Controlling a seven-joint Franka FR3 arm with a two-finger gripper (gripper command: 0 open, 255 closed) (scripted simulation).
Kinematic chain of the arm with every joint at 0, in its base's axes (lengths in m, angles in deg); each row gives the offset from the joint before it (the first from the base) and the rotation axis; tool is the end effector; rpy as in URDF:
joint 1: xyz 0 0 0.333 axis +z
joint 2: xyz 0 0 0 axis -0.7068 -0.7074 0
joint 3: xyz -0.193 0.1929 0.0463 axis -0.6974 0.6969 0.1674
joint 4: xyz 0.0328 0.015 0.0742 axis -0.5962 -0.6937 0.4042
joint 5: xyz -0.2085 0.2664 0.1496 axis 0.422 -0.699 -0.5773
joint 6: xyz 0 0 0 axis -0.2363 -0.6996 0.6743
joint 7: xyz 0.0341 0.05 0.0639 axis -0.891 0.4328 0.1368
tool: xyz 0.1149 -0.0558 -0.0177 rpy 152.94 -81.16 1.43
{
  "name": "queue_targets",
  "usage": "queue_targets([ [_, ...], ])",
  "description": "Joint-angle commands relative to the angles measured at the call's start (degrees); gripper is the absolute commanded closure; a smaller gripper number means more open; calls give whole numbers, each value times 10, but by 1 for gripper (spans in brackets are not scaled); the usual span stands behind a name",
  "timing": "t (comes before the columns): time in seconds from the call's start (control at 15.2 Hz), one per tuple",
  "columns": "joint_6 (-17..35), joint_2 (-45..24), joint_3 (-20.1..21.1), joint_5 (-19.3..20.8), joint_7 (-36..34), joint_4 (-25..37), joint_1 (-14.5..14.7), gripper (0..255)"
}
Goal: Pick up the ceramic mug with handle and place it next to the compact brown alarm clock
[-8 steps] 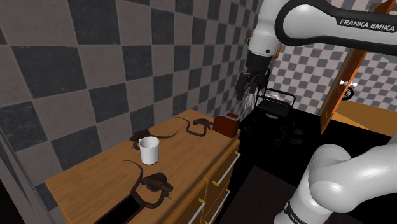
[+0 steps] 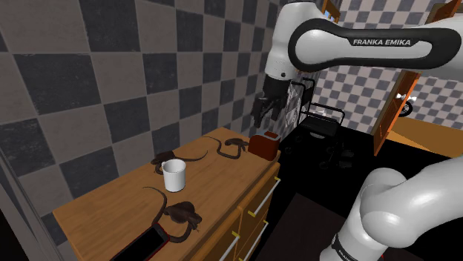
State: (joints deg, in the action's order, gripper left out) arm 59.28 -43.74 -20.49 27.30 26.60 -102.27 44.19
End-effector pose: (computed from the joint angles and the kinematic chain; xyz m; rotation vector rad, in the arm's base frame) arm 0.3670 0.0195 0.5402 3.0779 -0.2636 0.1653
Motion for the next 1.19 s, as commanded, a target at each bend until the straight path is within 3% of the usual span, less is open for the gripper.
queue_targets([
  [0.0, 27, -37, 12, -9, -21, 7, 2, 0],
  [0.53, 121, -186, 49, -27, -91, 49, 7, 0],
  [1.12, 193, -375, 78, -22, -168, 152, 17, 0],
])
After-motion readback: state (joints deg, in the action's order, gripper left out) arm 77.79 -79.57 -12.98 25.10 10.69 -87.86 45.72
